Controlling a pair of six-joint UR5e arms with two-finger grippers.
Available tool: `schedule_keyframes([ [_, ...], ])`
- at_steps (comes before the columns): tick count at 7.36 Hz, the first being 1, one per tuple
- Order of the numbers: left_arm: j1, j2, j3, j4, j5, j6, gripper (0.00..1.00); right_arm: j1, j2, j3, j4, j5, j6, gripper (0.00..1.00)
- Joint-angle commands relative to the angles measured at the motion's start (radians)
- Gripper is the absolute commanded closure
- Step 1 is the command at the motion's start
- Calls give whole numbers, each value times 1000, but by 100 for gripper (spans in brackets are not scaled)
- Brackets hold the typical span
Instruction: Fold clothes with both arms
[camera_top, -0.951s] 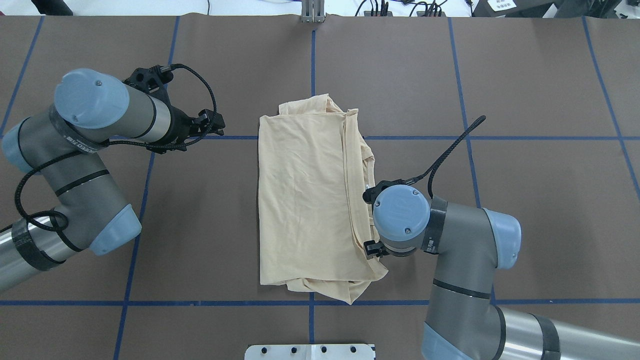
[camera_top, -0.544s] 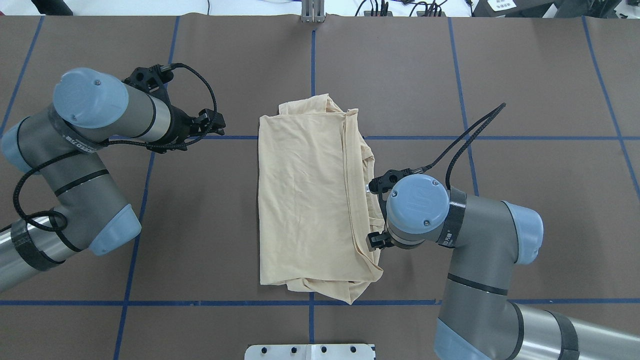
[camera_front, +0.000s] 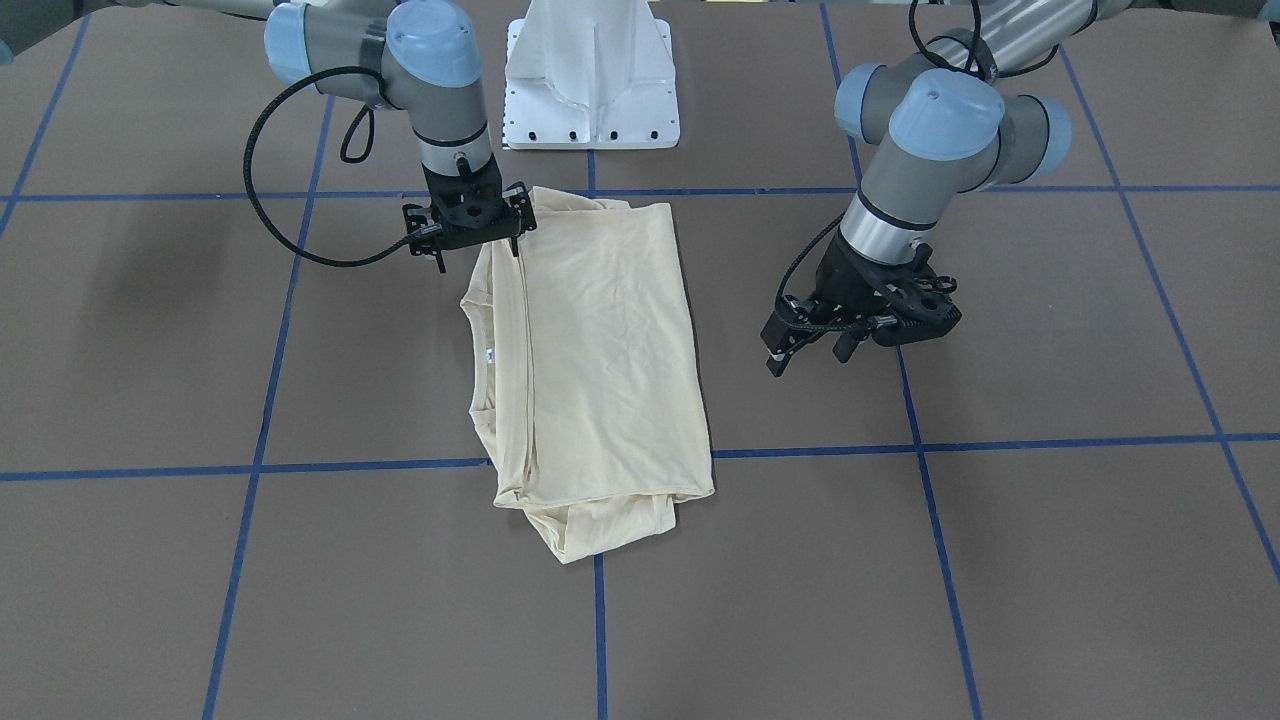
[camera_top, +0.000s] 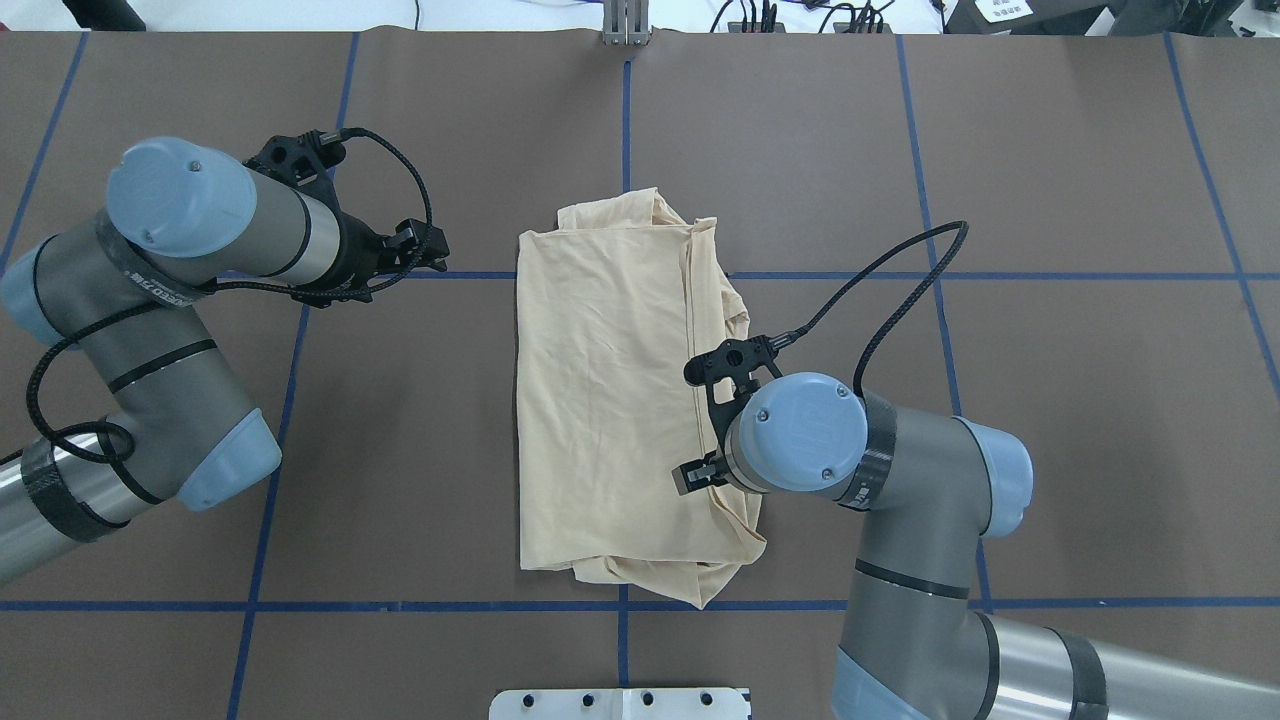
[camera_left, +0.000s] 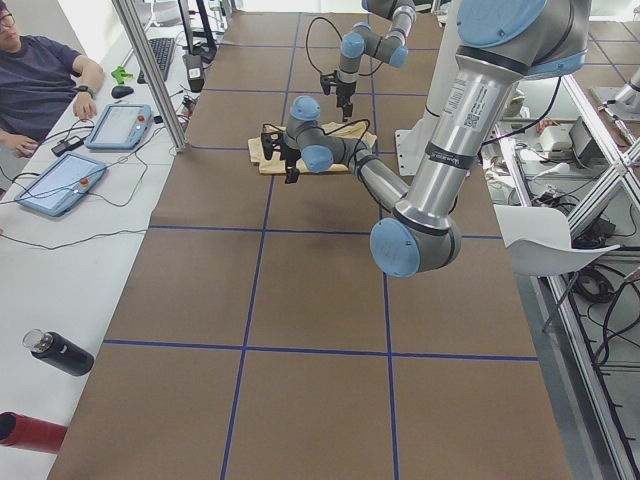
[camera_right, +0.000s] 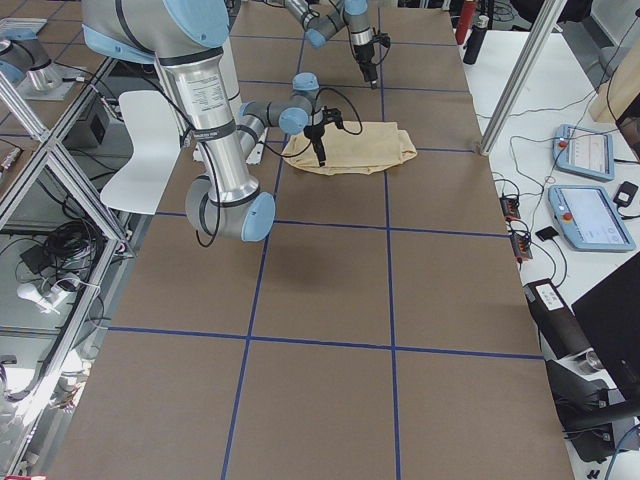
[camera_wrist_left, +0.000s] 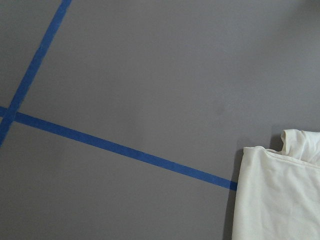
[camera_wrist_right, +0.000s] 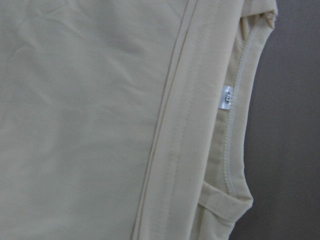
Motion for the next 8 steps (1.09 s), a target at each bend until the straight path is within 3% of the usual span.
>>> schedule_keyframes([
  [1, 0, 3, -5, 0, 0, -3, 0, -52, 2, -2, 10, -36, 7, 7],
  [4, 0, 3, -5, 2, 1, -10, 0, -64, -6, -3, 10, -34, -7, 51],
  [7, 2, 3, -5, 0, 1, -12, 0, -63, -3, -3, 10, -46, -7, 68],
  [8, 0, 3, -8, 0, 1, -12, 0, -63, -4, -2, 10, -45, -10, 69],
])
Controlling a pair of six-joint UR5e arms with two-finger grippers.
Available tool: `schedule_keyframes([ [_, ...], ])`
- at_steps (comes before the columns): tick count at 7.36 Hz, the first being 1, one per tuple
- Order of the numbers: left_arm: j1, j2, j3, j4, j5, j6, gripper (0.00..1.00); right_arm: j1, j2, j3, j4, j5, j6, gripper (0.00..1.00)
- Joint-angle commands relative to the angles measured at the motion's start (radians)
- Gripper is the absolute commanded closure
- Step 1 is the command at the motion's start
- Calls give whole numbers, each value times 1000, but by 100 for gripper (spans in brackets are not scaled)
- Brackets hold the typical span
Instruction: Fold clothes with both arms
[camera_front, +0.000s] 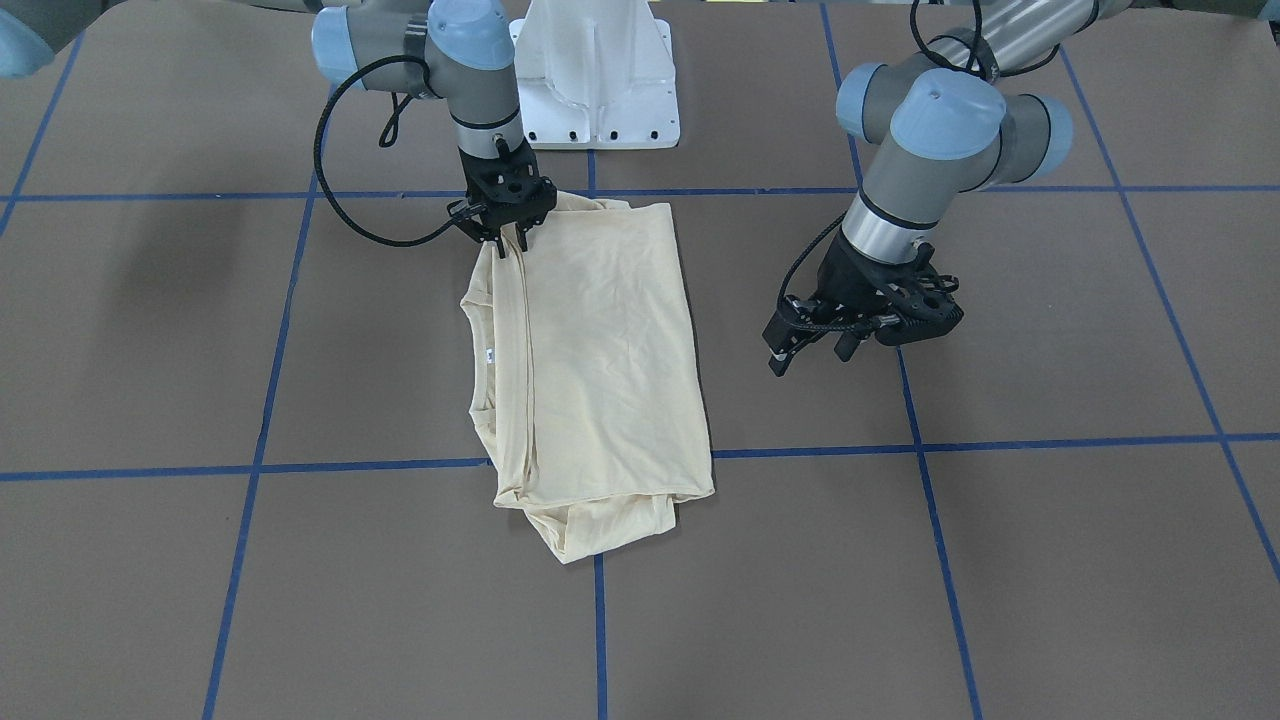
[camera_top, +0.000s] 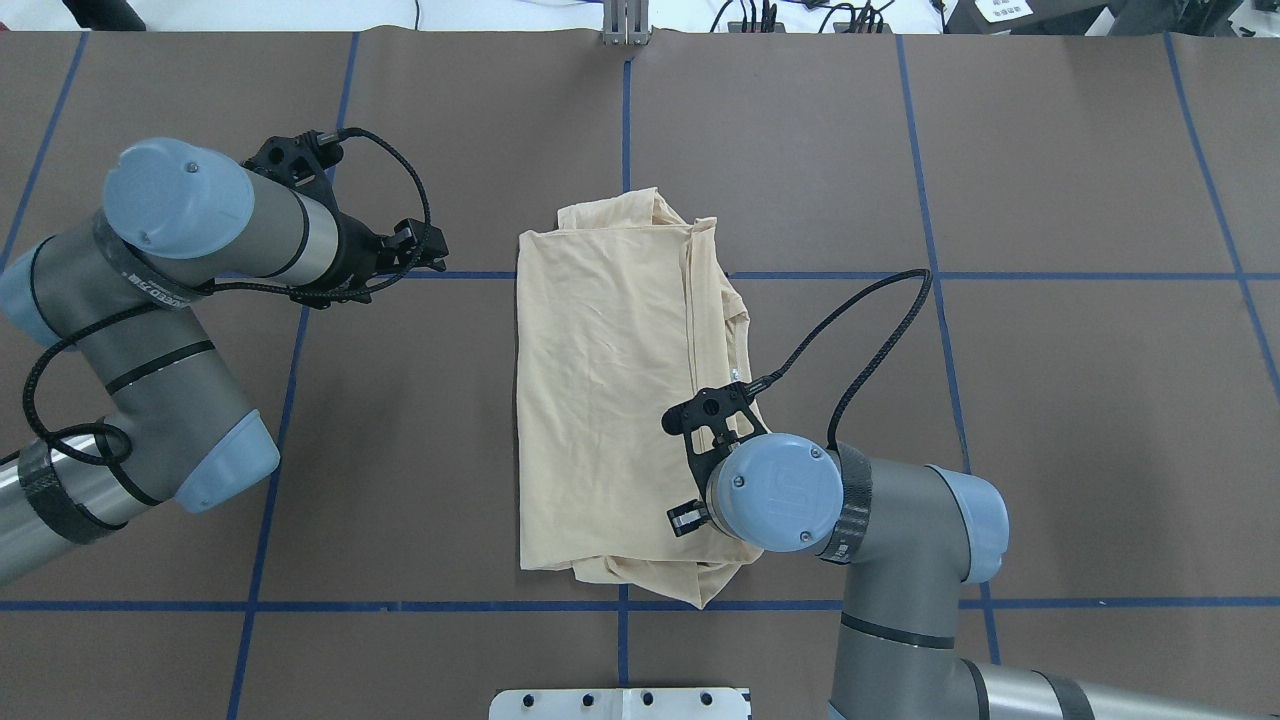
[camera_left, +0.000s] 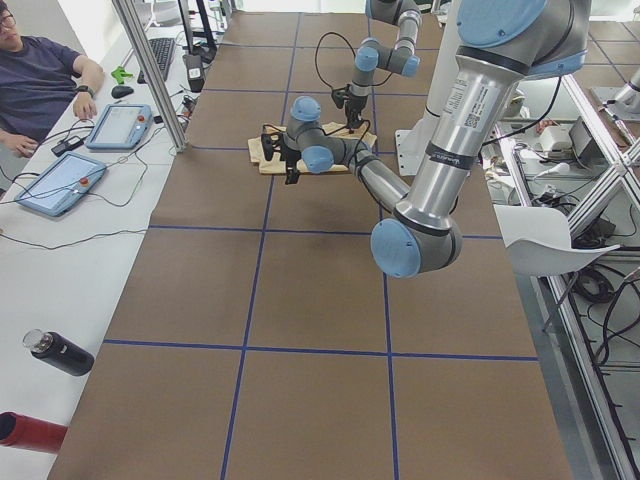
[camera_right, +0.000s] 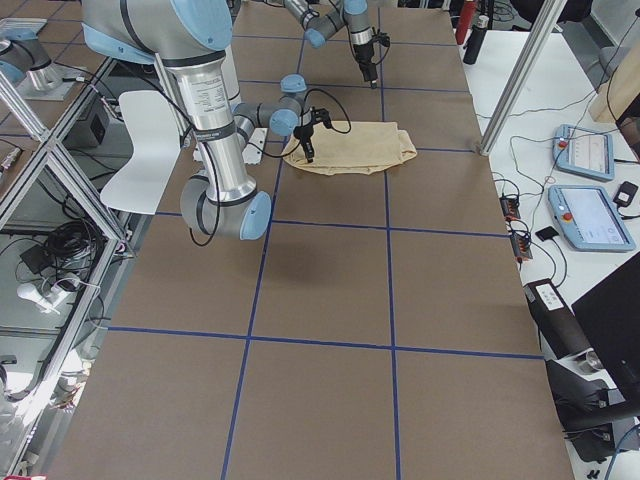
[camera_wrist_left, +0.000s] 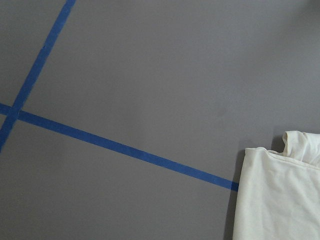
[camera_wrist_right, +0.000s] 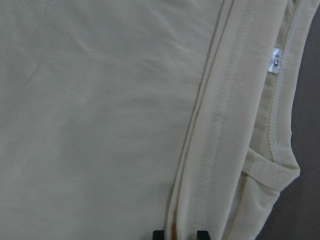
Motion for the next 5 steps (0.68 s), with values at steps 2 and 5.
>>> schedule_keyframes([
  [2, -1, 0, -18, 0, -3, 0, 0, 1, -6, 1, 0, 0, -2, 77],
  [5, -1, 0, -18, 1, -14, 0, 0, 7, -7, 15, -2, 3, -1, 100],
])
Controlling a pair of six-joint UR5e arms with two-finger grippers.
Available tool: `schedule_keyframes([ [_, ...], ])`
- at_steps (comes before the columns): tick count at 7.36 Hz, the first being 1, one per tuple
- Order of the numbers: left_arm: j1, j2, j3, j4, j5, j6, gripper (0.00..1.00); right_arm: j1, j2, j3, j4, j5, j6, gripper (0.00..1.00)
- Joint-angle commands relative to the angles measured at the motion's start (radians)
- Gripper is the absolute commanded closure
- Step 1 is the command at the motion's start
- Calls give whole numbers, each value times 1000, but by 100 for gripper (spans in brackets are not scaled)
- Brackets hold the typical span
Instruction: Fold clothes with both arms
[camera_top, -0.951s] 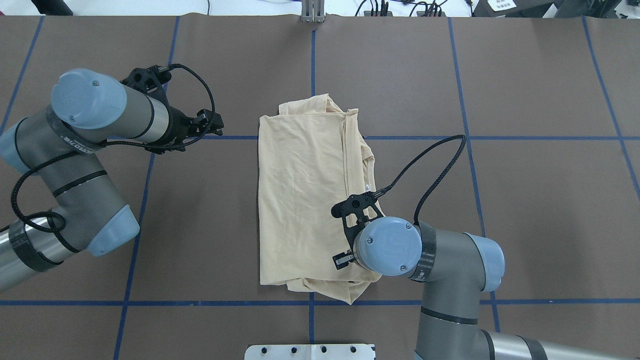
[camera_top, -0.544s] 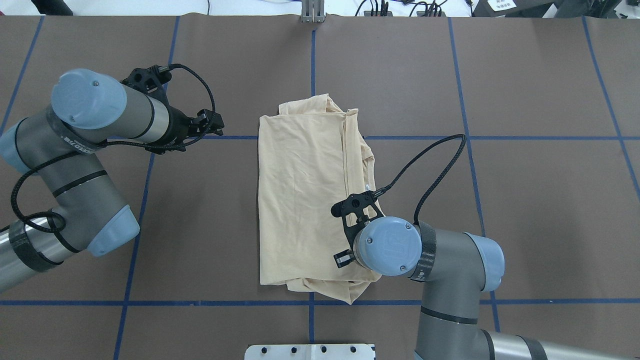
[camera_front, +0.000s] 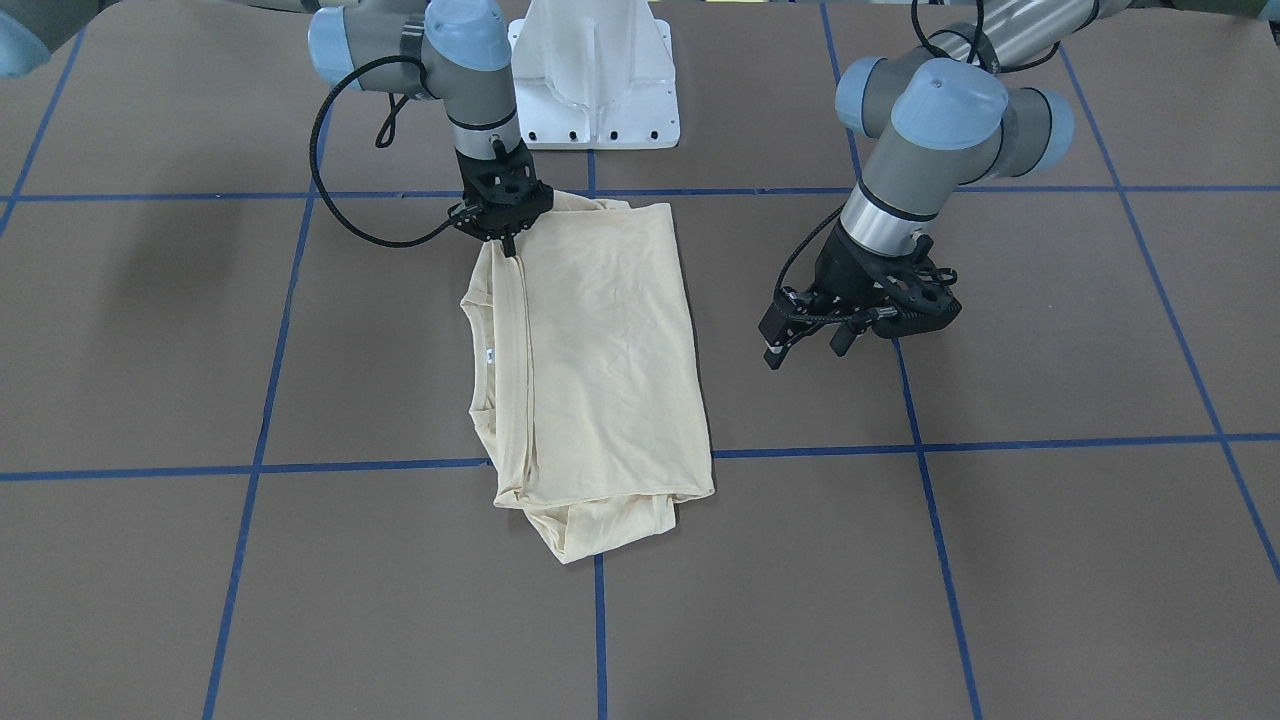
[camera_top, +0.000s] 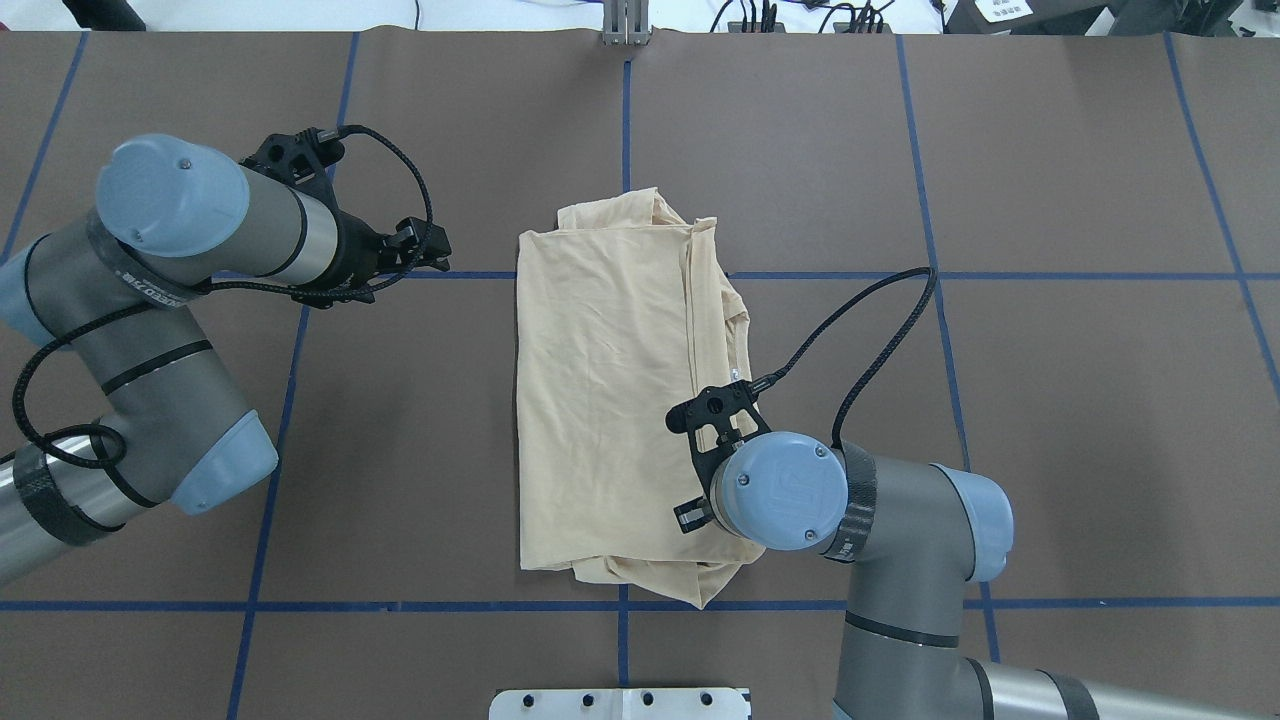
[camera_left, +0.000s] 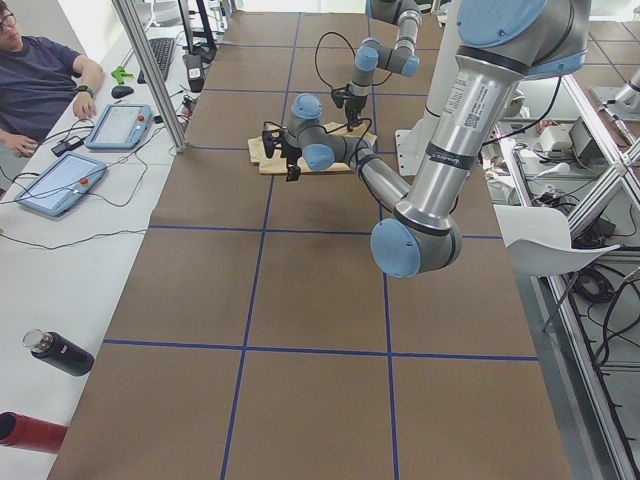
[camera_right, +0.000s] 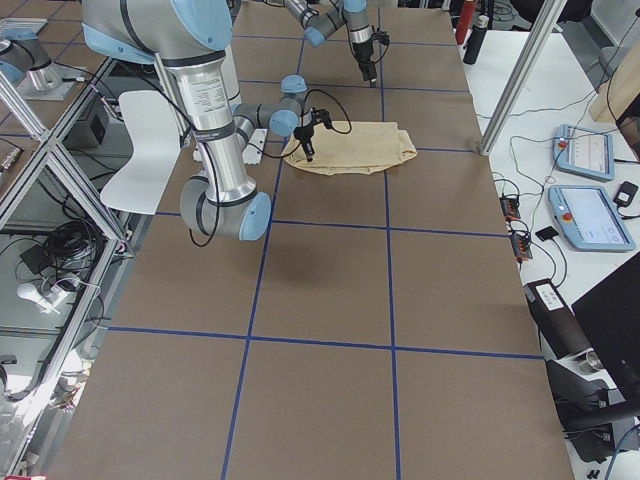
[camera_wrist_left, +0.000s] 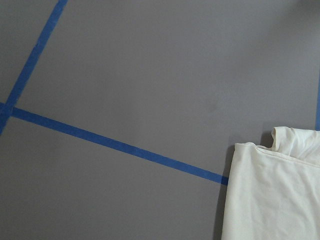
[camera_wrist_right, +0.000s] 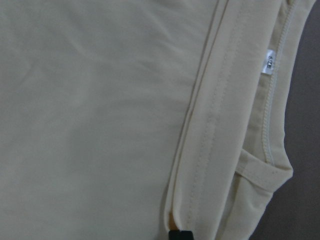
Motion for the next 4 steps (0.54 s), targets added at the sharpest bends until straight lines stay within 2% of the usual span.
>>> schedule_keyframes([
  [1, 1, 0, 0, 0, -2, 2, 0, 12, -5, 28, -6, 6, 1, 100],
  [4, 2, 0, 0, 2, -2, 0, 0, 13, -118, 114, -12, 7, 3, 100],
])
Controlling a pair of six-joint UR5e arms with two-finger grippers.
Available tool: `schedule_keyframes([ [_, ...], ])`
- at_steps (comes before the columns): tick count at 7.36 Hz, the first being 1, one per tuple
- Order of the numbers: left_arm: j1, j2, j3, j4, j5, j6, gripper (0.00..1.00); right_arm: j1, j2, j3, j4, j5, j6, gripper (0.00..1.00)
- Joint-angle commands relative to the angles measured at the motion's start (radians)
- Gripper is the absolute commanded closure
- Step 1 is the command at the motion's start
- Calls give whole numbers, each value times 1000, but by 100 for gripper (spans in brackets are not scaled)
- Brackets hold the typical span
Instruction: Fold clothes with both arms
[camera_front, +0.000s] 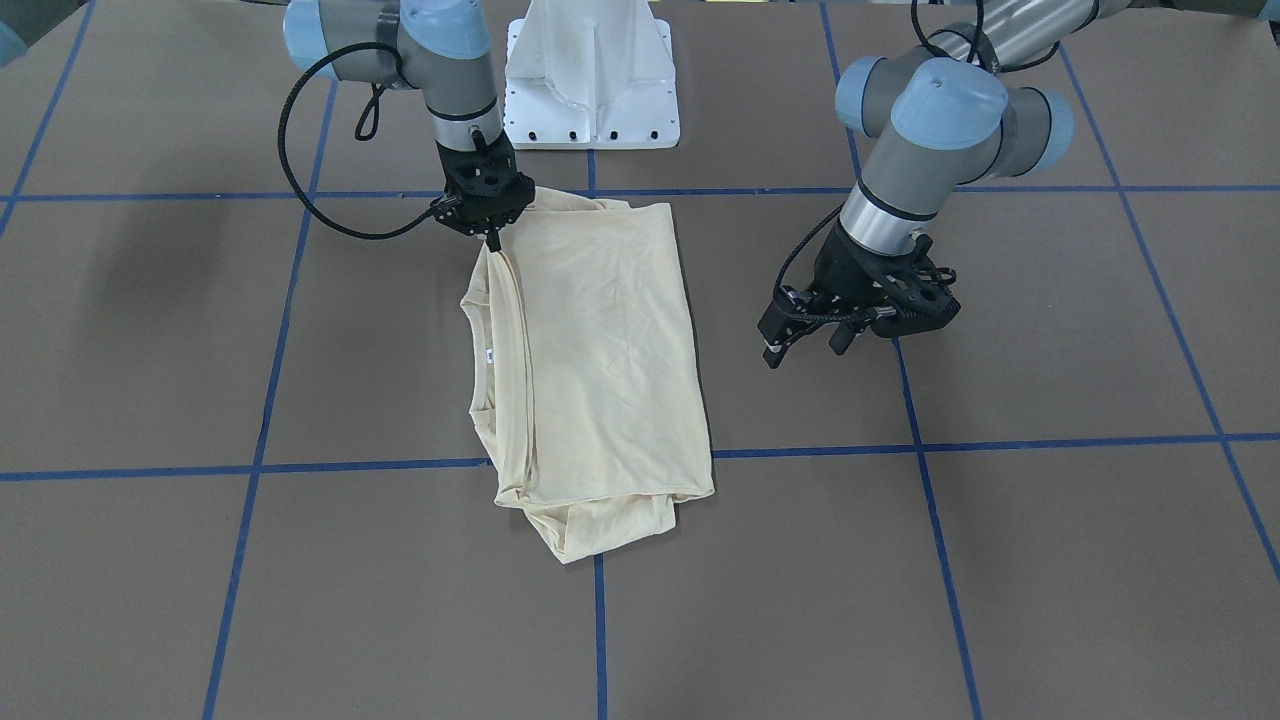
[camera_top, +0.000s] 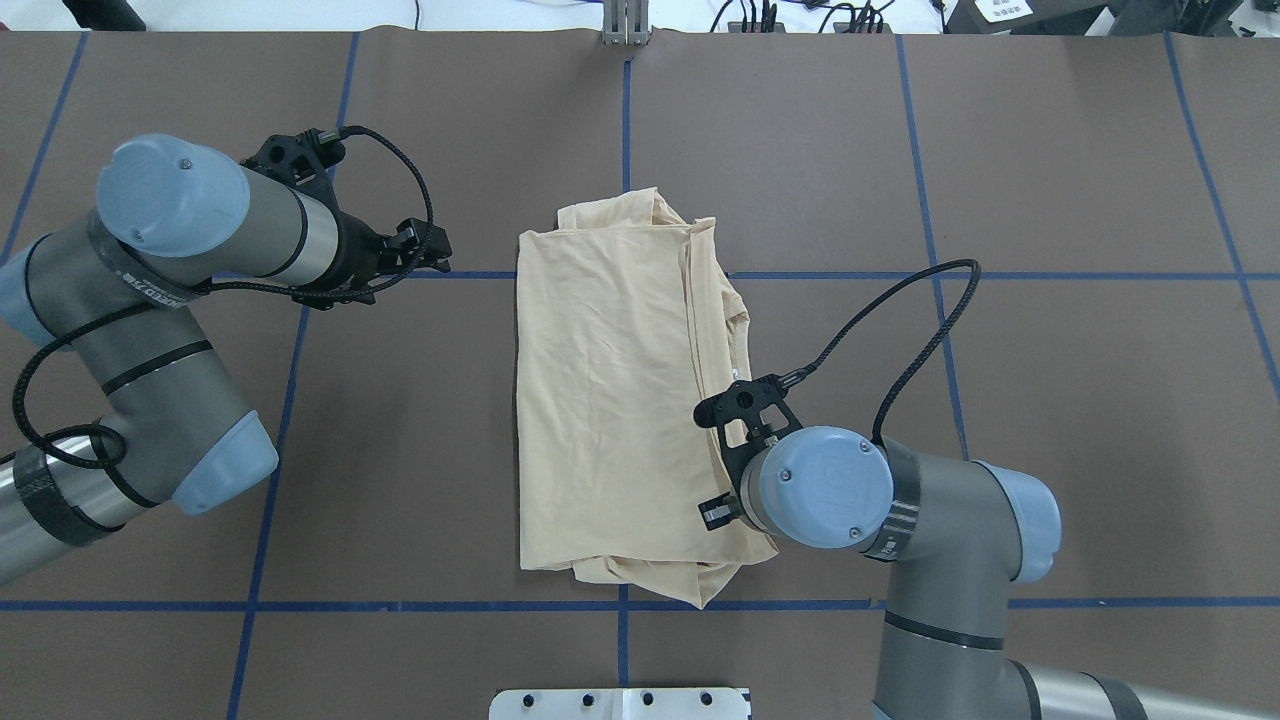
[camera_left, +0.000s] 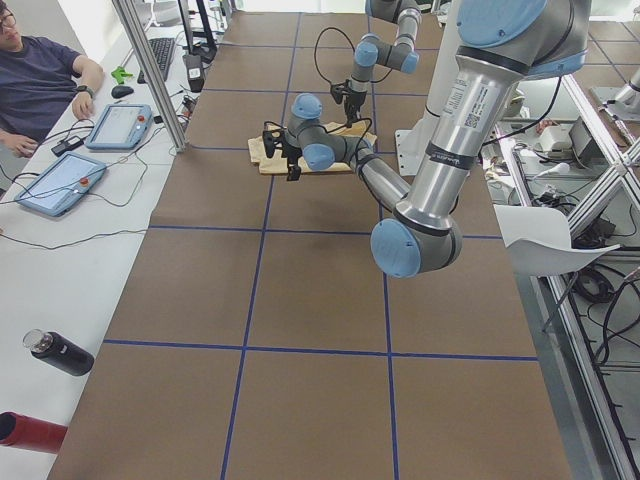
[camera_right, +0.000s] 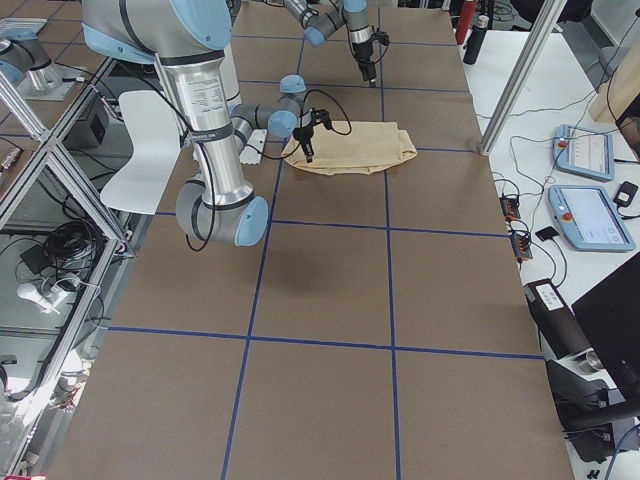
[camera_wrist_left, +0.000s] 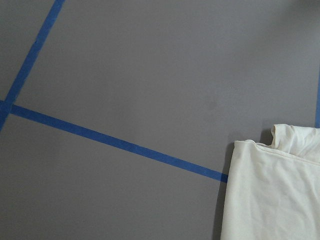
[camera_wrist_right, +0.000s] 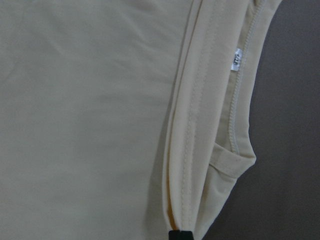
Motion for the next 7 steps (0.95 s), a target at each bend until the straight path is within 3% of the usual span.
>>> schedule_keyframes([
  [1, 0, -2, -1, 1, -2, 0, 0, 4, -75, 47, -4, 3, 2, 100],
  [2, -1, -2, -6, 4, -2, 0, 0, 3, -99, 47, -4, 5, 2, 97],
  [3, -1, -2, -8, 5, -2, 0, 0, 3, -95, 44, -4, 17, 1, 25],
  [4, 0, 0, -6, 5, -2, 0, 0, 7, -87, 44, -2, 16, 2, 0],
  [7, -1, 0, -6, 5, -2, 1, 0, 99, -9, 32, 10, 7, 1, 0],
])
